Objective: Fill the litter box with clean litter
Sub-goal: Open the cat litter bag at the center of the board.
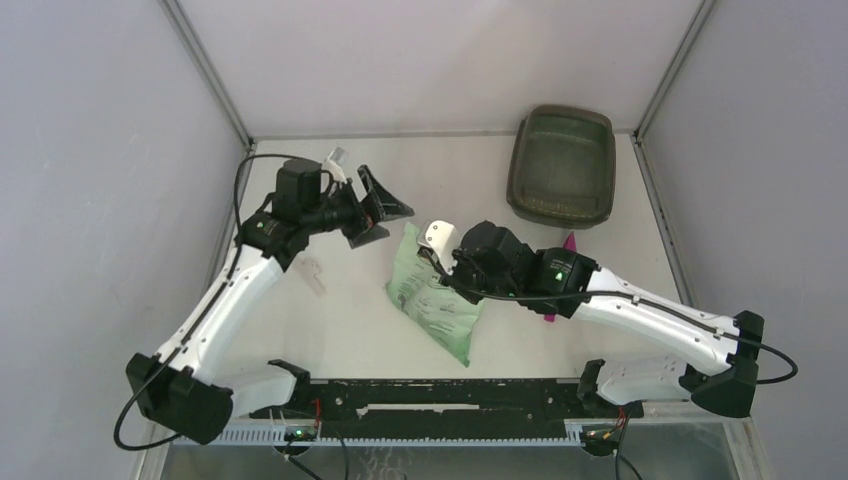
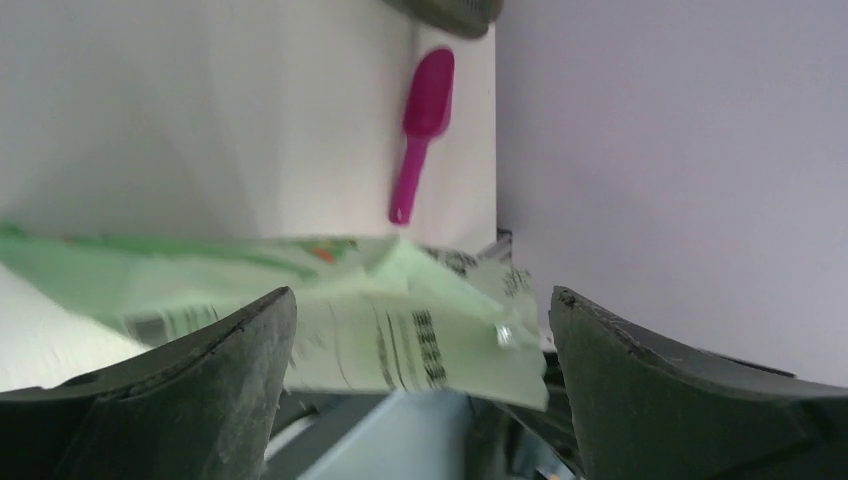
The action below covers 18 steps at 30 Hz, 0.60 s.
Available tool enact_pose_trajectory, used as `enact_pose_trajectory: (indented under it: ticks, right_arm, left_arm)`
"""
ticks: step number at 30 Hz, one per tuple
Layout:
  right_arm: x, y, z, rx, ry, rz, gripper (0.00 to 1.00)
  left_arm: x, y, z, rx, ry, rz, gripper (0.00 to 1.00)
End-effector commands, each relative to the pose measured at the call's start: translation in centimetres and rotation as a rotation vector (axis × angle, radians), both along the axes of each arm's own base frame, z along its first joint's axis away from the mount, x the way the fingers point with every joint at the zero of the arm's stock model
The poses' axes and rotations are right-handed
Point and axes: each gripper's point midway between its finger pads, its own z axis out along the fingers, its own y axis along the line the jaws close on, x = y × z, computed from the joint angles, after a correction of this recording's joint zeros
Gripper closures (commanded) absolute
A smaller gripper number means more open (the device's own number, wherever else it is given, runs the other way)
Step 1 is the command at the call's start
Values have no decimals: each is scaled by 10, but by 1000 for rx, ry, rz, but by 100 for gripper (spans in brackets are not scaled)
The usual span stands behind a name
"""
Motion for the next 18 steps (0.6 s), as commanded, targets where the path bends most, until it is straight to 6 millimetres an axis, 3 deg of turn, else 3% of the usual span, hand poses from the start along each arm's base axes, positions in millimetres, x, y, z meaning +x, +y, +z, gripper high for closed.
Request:
enact_pose_trajectory:
  ticks: [1, 5, 9, 18]
  right_arm:
    - [18, 3, 19, 33, -147, -109, 100]
    - [17, 7, 17, 14, -182, -126, 100]
    - [8, 11, 19, 16, -210, -117, 100]
    - [-24, 19, 12, -9, -262, -65, 100]
  left_arm:
    - [-50, -2, 18, -38, 247, 84, 0]
    - [-73, -8, 25, -119, 347, 149, 0]
    - [-85, -3, -6, -57, 501, 215, 0]
    - [-84, -18, -26, 27, 645, 223, 0]
